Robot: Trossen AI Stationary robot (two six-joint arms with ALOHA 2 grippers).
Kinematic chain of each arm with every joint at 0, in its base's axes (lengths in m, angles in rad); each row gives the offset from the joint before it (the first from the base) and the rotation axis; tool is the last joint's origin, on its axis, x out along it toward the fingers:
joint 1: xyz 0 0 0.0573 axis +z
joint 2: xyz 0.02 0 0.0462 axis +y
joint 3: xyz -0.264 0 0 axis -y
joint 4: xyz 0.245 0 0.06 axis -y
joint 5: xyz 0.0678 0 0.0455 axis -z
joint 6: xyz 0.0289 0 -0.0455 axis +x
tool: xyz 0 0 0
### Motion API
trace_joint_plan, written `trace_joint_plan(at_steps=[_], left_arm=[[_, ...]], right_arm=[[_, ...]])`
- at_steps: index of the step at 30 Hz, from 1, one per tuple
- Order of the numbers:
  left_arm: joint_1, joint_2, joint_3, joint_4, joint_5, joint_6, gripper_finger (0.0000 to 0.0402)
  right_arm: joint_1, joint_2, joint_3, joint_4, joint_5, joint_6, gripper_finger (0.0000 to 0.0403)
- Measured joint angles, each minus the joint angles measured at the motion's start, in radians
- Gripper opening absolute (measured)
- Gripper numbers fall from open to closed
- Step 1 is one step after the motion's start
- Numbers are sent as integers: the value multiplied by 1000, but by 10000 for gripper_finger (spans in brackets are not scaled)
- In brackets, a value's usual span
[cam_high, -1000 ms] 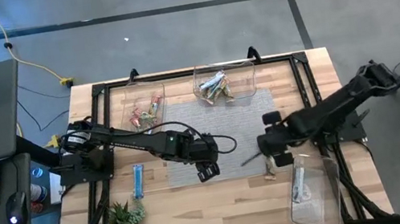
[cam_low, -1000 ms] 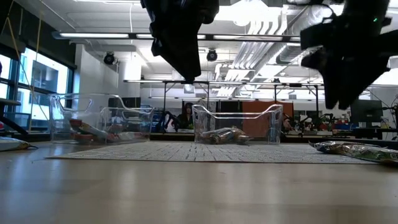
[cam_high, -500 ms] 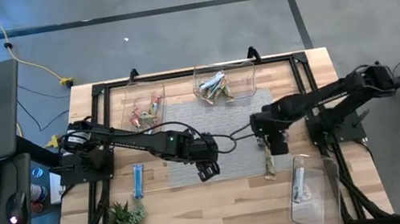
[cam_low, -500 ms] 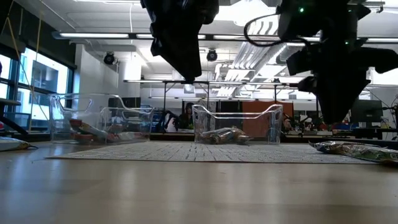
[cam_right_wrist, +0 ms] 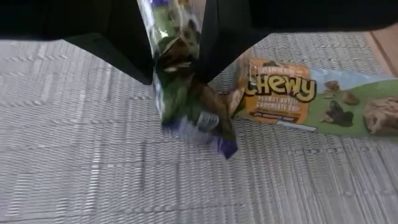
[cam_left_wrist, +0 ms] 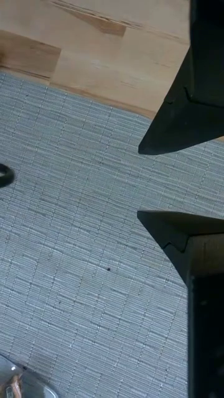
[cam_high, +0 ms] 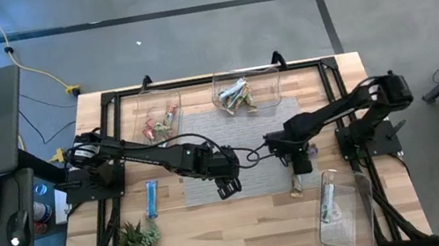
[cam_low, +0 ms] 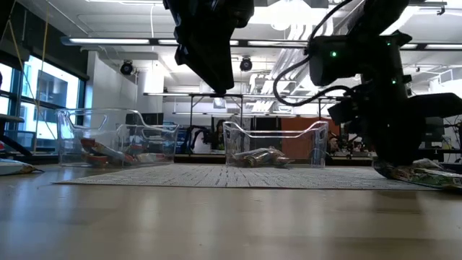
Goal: Pick and place Granola Bars by type
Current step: Put the blue granola bar into the bottom transparent bin
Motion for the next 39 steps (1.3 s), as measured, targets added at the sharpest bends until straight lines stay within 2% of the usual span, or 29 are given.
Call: trace_joint_plan(at_steps=[8, 16, 23, 26, 32, 36, 39], left_arm=[[0, 0, 0, 0, 0, 1, 150], [0, 0, 0, 0, -1, 1, 150], [0, 0, 0, 0, -1, 1, 150], [0, 0, 0, 0, -1, 1, 150], [0, 0, 1, 0, -1, 1, 150], [0, 0, 1, -1, 11, -1, 150], [0, 0, 1, -3, 15, -1, 150]], right_arm=[[-1, 19, 1, 12, -38, -21, 107], [1, 1, 0, 7, -53, -29, 13], [2, 2, 17, -2, -92, 112, 14], [10, 0, 64, -78, -101, 207, 5], [82, -53, 268, -315, -89, 228, 3], [177, -119, 414, -518, -227, 277, 5], [284, -196, 461, -578, -272, 359, 2]])
